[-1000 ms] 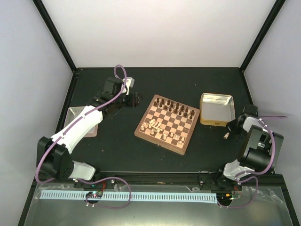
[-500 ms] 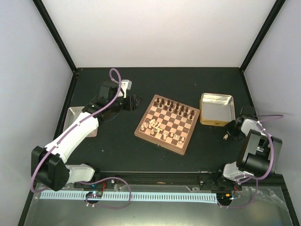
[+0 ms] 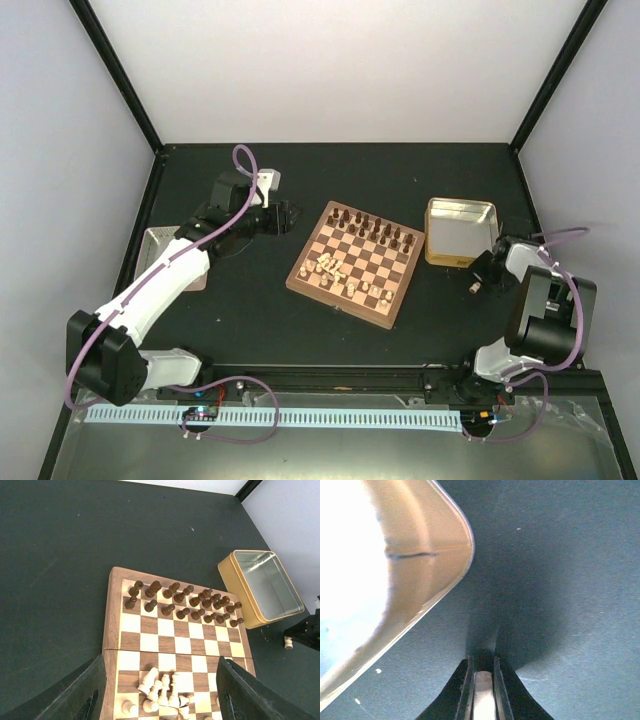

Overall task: Set up the chess pieces on the board
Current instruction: Pick up the chess piece at the center of the board, then place the chess piece on the chessboard.

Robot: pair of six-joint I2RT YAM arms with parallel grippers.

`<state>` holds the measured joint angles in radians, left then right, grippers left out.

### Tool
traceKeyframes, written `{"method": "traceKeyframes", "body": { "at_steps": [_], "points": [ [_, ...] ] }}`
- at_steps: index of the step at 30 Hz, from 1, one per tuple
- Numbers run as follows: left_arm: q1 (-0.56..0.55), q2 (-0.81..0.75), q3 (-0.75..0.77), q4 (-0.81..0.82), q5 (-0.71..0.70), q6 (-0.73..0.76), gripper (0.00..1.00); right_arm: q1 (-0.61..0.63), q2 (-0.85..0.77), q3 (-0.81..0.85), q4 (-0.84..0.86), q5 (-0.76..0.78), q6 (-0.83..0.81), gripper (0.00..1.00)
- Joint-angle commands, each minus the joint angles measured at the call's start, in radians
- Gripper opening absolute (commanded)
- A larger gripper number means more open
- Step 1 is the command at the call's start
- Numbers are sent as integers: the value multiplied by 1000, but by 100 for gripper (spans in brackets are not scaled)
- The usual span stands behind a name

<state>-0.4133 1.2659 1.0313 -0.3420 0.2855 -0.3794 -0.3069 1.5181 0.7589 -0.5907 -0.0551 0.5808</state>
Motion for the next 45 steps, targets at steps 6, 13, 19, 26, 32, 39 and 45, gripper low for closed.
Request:
{"method": "traceKeyframes", "body": {
  "at_steps": [6,13,19,26,32,39,45],
  "points": [
    [1,9,3,31,79,-13,62,91,-68,-27,-42,-45,24,7],
    [-53,-4,-74,167,193,-85,69,304,-308,-66,97,-288,224,7],
    [-146,-65,-174,356,302,-181,75,530,-462,-77,380,-409,427,7],
    [-237,-130,-279,648,423,-353,78,716,-584,-58,661,-473,532,8],
    [-256,-151,-264,735,515,-434,80,821,-655,-36,771,-512,537,8],
    [-268,-114,-193,754,592,-483,71,899,-641,-36,902,-521,561,8],
    [-271,-72,-160,829,651,-532,52,923,-610,-32,932,-511,551,8]
  ]
}}
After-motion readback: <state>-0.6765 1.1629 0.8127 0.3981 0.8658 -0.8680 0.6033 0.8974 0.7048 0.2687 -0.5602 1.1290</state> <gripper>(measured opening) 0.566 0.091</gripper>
